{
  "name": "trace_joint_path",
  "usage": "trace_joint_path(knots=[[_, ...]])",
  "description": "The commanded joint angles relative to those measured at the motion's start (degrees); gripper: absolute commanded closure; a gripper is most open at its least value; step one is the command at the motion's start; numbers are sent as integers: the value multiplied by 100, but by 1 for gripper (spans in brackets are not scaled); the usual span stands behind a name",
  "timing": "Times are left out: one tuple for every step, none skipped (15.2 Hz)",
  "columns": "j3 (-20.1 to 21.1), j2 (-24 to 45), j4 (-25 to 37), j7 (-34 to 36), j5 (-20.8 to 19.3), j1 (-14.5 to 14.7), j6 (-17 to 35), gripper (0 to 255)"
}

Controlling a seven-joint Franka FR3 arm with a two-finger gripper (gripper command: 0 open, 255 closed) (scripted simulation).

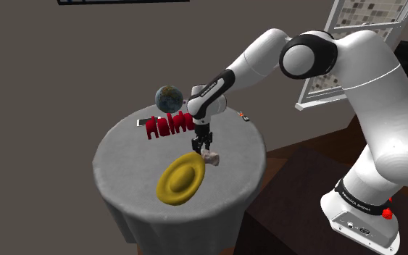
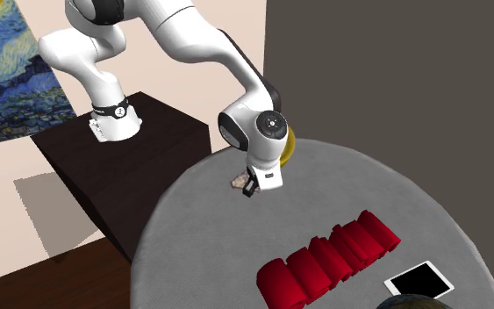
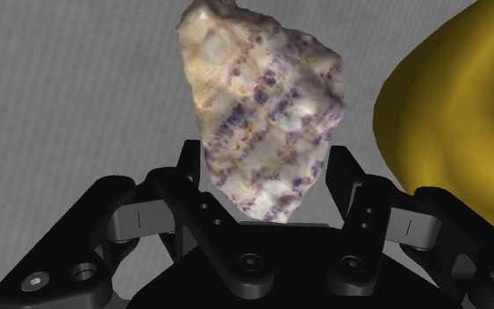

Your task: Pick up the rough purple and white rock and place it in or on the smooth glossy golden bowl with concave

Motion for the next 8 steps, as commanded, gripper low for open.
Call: trace_joint_path(knots=[[-1, -135, -59, 18, -3, -4, -77, 255], [-2, -198, -80, 28, -5, -6, -118, 255], [-2, -260, -98, 38, -7, -7, -160, 255], [-2, -322, -118, 49, -9, -8, -202, 255], [-3, -382, -132, 59, -11, -10, -247, 255], [-3, -442, -148, 70, -13, -11, -291, 255], [-3, -501, -161, 81, -15, -12, -335, 255], [-4, -560, -174, 92, -17, -14, -380, 255]])
